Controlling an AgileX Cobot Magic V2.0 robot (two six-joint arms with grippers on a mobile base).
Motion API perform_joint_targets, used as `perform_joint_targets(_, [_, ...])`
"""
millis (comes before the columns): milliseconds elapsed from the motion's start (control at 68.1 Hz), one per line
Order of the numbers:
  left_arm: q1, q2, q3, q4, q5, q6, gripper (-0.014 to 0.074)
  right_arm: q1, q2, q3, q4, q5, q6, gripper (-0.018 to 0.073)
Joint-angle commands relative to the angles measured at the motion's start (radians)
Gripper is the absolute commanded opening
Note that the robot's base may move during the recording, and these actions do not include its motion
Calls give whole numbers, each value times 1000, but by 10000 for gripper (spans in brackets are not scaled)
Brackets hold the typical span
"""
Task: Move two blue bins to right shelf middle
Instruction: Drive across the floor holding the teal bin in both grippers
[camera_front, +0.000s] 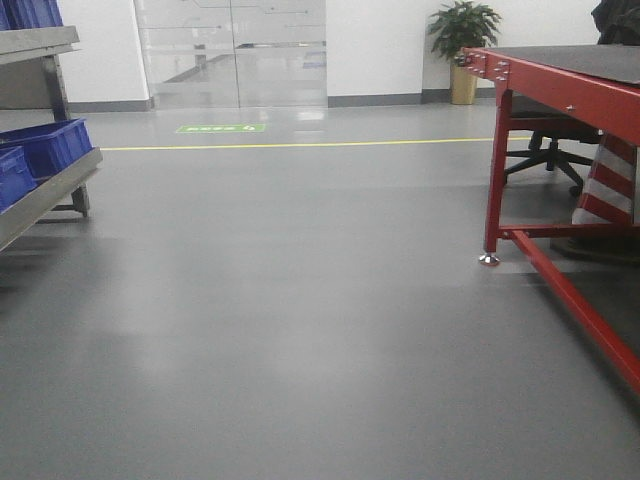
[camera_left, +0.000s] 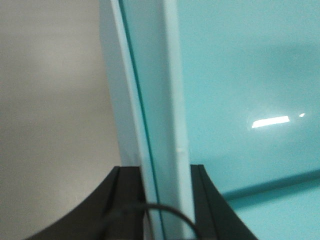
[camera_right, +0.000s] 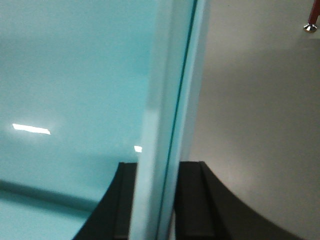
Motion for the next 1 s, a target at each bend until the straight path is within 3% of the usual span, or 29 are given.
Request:
perform_joint_targets(0, [-5,-22,-16,-29,-92,22,-111,-3,-17,-18,5,-73,-2,-155])
perform_joint_targets(984, [-5,-22,-16,-17,-92,22,-111,-3,-17,-18,5,-75,-2,-155])
